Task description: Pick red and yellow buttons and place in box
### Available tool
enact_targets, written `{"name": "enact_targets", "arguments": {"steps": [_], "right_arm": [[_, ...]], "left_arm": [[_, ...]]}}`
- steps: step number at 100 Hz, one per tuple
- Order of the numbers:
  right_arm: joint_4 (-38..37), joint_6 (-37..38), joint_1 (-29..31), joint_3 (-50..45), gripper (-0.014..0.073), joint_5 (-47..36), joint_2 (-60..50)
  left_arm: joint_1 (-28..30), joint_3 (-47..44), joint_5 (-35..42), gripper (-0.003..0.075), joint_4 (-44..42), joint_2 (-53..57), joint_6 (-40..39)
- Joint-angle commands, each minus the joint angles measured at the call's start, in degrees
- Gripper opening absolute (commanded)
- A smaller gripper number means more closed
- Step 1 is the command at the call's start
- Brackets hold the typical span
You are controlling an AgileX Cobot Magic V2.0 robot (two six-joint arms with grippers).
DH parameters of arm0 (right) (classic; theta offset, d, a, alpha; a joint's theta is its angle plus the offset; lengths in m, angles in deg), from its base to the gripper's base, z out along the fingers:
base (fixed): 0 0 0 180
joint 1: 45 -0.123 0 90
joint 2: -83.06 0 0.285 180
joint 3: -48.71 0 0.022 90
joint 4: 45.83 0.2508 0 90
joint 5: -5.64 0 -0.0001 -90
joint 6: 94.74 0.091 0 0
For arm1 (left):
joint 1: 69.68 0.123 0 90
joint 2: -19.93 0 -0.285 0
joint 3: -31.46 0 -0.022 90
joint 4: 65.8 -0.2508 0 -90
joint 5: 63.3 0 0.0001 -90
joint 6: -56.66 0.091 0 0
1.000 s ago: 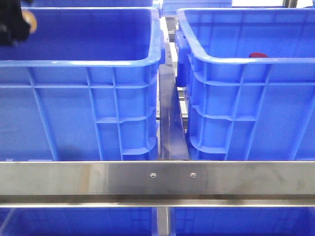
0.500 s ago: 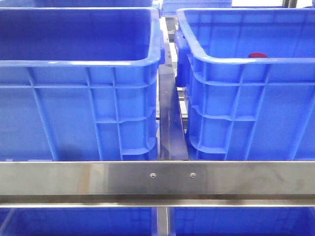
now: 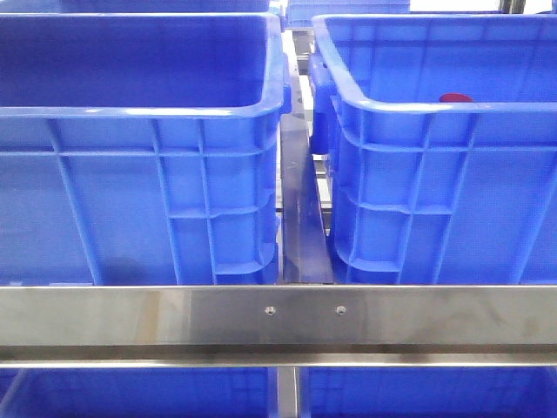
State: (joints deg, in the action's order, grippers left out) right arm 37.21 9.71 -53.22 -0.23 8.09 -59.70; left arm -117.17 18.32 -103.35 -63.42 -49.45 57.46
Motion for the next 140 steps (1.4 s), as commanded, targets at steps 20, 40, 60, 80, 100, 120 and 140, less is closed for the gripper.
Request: {"name": "enact_targets", "arguments": {"steps": [20,40,60,80,100,120,140], "right_arm": [[12.6,-0.4,0.2,1.6,0.0601,12.4,0.9],[27.0,0.4,0.2,1.8,0.0601,29.5,7.2],[26.9,8.4,0.2,5.5,0.0601,46.3,18.5],[26.9,11.1,-1.1,11.4,0.0593,55.3,29.3],[26.9,12.3,-6.1,16.8,0.0593,56.1,37.2],[26.9,12.3,-11.1,21.5,0.0593,55.8,42.4],[26.9,12.3,-14.1,25.5,0.0593,55.8,46.3]], "left_arm": [[-0.5,1.5,3.8,-0.0019,0.5,1.1,0.0],[-0.5,1.5,3.8,-0.0019,0.5,1.1,0.0],[-0.5,1.5,3.8,-0.0019,0.5,1.1,0.0],[-0.5,1.5,3.8,-0.0019,0.5,1.1,0.0],[-0.5,1.5,3.7,-0.0019,0.5,1.1,0.0],[-0.5,1.5,3.7,-0.0019,0.5,1.1,0.0],[-0.5,1.5,3.7,-0.0019,0.5,1.1,0.0]]}}
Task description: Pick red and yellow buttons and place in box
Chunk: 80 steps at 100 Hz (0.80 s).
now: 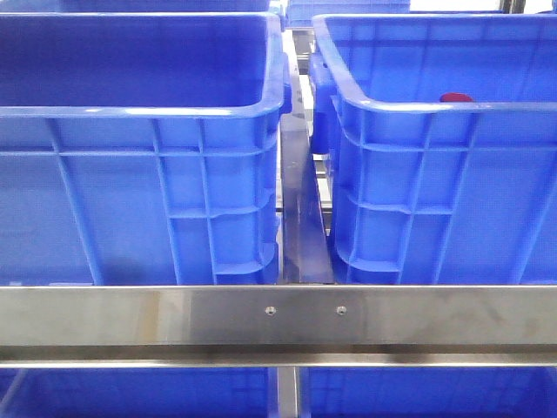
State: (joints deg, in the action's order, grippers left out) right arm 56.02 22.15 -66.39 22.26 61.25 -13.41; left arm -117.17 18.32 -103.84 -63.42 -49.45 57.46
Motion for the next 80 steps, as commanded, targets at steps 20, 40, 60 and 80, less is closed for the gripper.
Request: {"name": "enact_targets", "arguments": {"steps": [20,40,60,80], "right_arm": [[8.1,-0.2,-2.3,5.2,0.0537,2.9,1.6],[8.1,-0.2,-2.3,5.9,0.0241,3.5,1.6],[8.0,-0.2,-2.3,5.9,0.0164,3.6,1.6],[8.0,-0.2,-2.3,5.9,0.0164,3.4,1.6]], "left_arm": [[-0.5,1.5,4.2,-0.0019,0.5,1.1,0.0],[-0.5,1.5,4.2,-0.0019,0.5,1.1,0.0],[-0.5,1.5,4.1,0.0001,0.5,1.1,0.0],[-0.5,1.5,3.6,0.0326,0.4,1.1,-0.1]]}}
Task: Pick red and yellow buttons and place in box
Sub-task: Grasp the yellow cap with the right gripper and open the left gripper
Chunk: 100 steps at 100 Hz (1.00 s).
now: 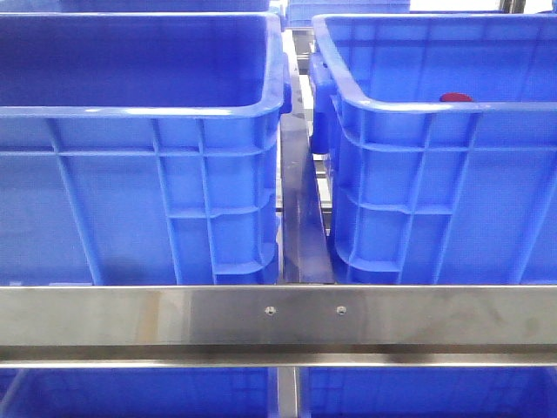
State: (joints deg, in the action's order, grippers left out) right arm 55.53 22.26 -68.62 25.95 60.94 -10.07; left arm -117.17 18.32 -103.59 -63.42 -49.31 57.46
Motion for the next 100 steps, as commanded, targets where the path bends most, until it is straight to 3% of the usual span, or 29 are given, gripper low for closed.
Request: {"name": "enact_targets", "arguments": {"steps": [1,7,17,46,75,100], "right_arm": [[8.5,-0.3,-0.1,2.2,0.0164,3.7,-1.8],[8.5,-0.4,-0.1,2.2,0.0164,3.4,-1.8],[8.5,-1.6,0.3,2.2,0.0164,2.6,-1.8],[8.6,-4.1,0.3,2.3,0.0164,-0.8,-2.1],[8.6,-6.5,6.5,4.5,0.0164,-3.2,-3.3],[8.5,-6.5,12.9,4.5,0.0164,-0.4,-5.3]], "left_arm": [[-0.5,1.5,3.4,0.034,0.4,1.0,-0.1],[-0.5,1.5,3.4,0.0442,0.4,1.0,-0.1],[-0.5,1.5,3.1,0.0519,0.4,1.0,-0.1],[-0.5,1.4,2.8,0.0517,-2.4,3.7,-2.9],[-0.5,-0.4,-3.1,0.0517,-18.0,9.5,-17.4],[-0.5,-5.9,-7.8,0.0517,-35.7,15.4,-31.4]]}}
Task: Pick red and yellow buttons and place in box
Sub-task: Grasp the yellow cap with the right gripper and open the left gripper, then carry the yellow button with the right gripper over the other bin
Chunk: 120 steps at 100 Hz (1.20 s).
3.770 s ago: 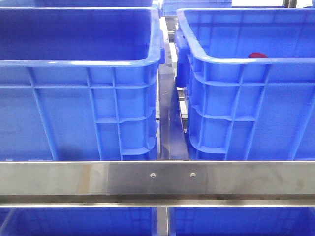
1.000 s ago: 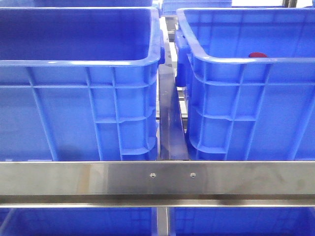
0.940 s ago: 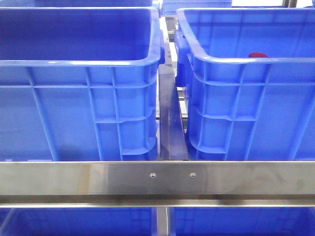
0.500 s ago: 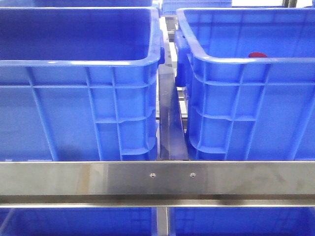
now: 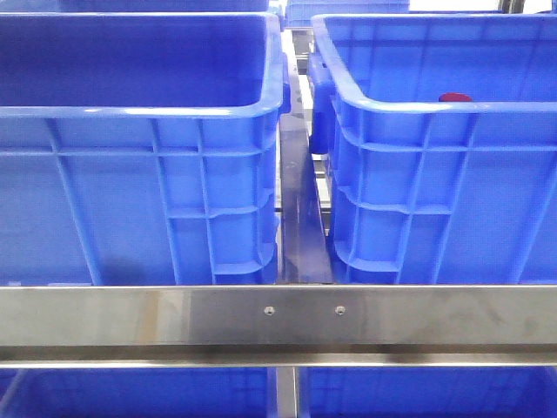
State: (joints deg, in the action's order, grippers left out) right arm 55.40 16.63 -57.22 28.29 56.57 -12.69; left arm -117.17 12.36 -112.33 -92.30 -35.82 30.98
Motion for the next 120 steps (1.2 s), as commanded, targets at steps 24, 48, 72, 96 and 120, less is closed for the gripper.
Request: {"name": "enact_targets", "arguments": {"steps": [24,48,72,96,120], "right_arm": [[8.1,-0.9,1.9,2.1,0.0164,3.9,-4.0],[5.7,-4.2,2.7,2.1,0.0164,-0.9,-6.1],[-3.1,-8.2,6.2,2.1,0.0164,-17.0,-9.6],[-12.4,-8.4,9.2,2.0,0.0164,-37.6,-10.1],[-12.9,-9.7,12.6,1.1,0.0164,-48.8,-8.9]], "left_arm": [[-0.5,-0.4,-0.1,0.0517,-7.5,2.9,-5.6],[-0.5,-0.7,0.1,0.0516,-7.6,2.8,-6.8],[-0.5,-0.7,0.1,0.0516,-7.6,2.8,-7.0],[-0.5,-0.7,0.1,0.0513,-7.6,2.8,-7.0],[-0.5,-0.7,0.1,0.0302,-7.6,2.8,-7.0]]}}
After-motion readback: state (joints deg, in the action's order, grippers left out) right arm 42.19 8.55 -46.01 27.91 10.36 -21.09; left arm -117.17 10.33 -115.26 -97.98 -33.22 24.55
